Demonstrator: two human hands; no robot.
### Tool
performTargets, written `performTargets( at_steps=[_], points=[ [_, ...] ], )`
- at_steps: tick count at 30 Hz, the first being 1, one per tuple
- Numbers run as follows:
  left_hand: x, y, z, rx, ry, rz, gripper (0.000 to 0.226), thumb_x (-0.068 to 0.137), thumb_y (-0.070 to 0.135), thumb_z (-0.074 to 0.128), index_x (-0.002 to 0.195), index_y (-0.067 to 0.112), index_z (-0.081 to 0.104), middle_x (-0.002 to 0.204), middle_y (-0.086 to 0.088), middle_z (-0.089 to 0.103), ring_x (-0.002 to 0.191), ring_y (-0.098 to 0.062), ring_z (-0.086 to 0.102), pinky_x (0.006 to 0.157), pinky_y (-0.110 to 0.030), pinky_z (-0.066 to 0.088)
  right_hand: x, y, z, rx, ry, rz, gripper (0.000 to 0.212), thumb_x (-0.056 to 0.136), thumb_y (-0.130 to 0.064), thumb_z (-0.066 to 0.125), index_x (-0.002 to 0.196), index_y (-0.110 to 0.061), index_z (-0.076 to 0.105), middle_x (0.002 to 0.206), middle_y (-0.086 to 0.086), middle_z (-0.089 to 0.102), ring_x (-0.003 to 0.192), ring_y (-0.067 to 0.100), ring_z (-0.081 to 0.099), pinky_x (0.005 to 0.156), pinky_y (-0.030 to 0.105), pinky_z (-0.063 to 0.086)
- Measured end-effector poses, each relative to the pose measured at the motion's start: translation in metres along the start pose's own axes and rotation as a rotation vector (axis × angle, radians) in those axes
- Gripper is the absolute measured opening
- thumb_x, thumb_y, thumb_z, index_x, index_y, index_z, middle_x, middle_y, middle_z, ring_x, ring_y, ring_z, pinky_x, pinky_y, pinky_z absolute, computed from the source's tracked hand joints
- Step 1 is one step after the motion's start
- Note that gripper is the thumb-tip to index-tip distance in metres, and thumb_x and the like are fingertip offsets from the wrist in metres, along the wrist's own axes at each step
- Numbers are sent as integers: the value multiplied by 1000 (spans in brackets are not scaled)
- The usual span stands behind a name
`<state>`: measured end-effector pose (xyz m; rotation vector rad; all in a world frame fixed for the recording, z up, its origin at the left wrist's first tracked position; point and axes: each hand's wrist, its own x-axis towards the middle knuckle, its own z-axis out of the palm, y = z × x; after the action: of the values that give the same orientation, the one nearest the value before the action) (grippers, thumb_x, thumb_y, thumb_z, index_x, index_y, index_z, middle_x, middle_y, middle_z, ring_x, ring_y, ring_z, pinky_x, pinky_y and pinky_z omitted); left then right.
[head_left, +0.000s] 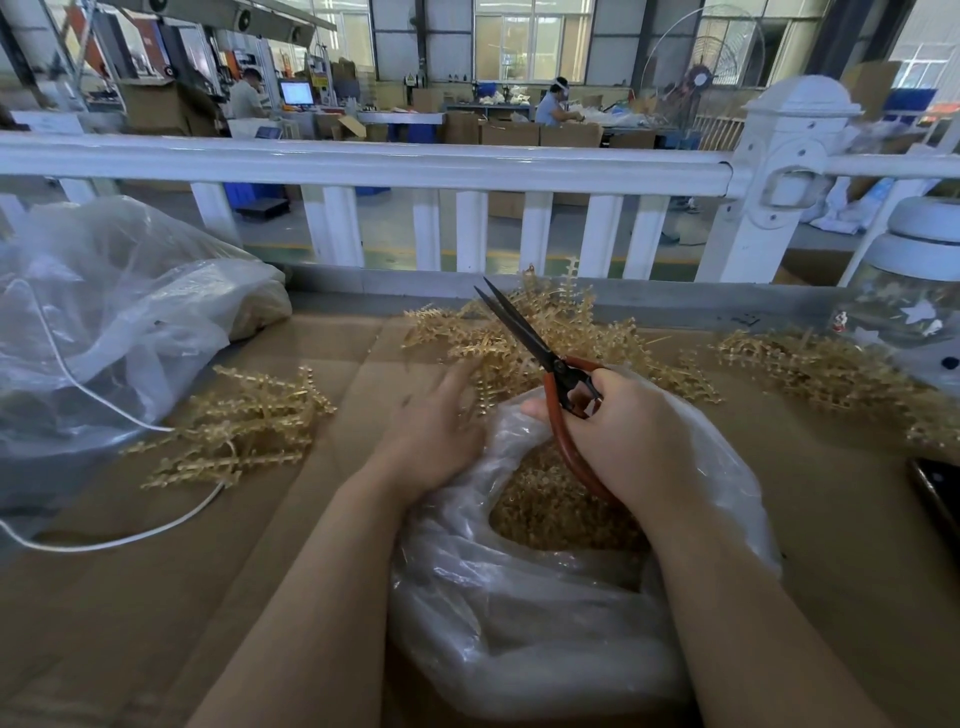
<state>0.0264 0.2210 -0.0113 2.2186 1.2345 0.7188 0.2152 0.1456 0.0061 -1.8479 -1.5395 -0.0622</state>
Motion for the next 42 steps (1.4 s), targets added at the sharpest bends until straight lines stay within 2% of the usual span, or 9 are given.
performTargets(
  at_steps=[5, 9, 14, 19, 22, 25, 30, 37, 42],
  points=[
    [5, 1, 2, 16, -60, -96, 71, 96, 30, 55, 155, 37, 16, 147, -8, 47, 131, -29, 47, 113, -50, 30, -1, -1, 0, -4, -11, -12, 68, 69, -89, 49, 79, -23, 64, 72, -12, 63, 65, 6, 59, 61, 26, 54],
    [15, 4, -1, -136, -52, -204, 57, 104, 28, 43, 154, 37, 19, 151, -9, 41, 115, -15, 48, 97, -27, 36, 0, 0, 3, -43, 21, -21, 61, 79, -81, 56, 88, -23, 70, 77, -13, 67, 68, 6, 61, 63, 27, 56],
    [26, 14, 5, 287, -141, -190, 40, 102, 33, 41, 140, 47, 43, 155, 1, 34, 141, -31, 30, 115, -58, 23, 1, 1, 6, -5, -12, 10, 58, 78, -81, 57, 81, -24, 65, 70, -14, 62, 64, 3, 58, 63, 29, 56],
    [31, 17, 8, 312, -33, -240, 17, 86, 43, 62, 102, 37, 58, 124, -2, 56, 113, -27, 53, 98, -49, 48, -1, -1, 4, 10, 3, 5, 79, 55, -100, 20, 69, -30, 52, 62, -16, 55, 59, 1, 54, 52, 20, 44],
    [31, 17, 9, 279, 46, -288, 22, 85, 37, 67, 101, 23, 59, 103, -2, 61, 91, -22, 60, 82, -41, 57, 0, 0, 4, -7, -15, 5, 72, 65, -95, 35, 75, -28, 59, 66, -15, 59, 62, 2, 56, 55, 24, 48],
    [30, 19, 5, 230, 111, -374, 24, 84, 25, 68, 105, 17, 57, 98, -3, 63, 89, -24, 63, 80, -40, 58, 1, 1, 6, -31, -33, 15, 59, 78, -82, 58, 84, -24, 65, 73, -11, 65, 67, 7, 60, 64, 30, 56],
    [28, 23, -1, 181, 14, -523, 19, 79, 25, 68, 79, 19, 50, 87, -3, 62, 81, -21, 64, 66, -31, 53, 0, 0, 5, -27, -12, 8, 52, 80, -78, 58, 72, -26, 57, 61, -11, 57, 59, 6, 55, 53, 24, 45],
    [22, 22, -2, 120, -24, -481, 24, 82, 28, 67, 100, 15, 59, 98, -8, 65, 91, -27, 66, 83, -41, 58, 0, -3, 4, -6, -29, 7, 74, 62, -93, 38, 77, -25, 61, 66, -12, 62, 61, 4, 56, 55, 22, 47],
    [20, 20, -3, 47, 30, -476, 18, 88, 28, 63, 95, 15, 52, 86, -3, 58, 81, -22, 60, 78, -37, 55, 1, -1, 4, -20, -11, -3, 70, 73, -87, 51, 89, -21, 68, 77, -8, 69, 69, 8, 63, 66, 30, 58]
  ],
)
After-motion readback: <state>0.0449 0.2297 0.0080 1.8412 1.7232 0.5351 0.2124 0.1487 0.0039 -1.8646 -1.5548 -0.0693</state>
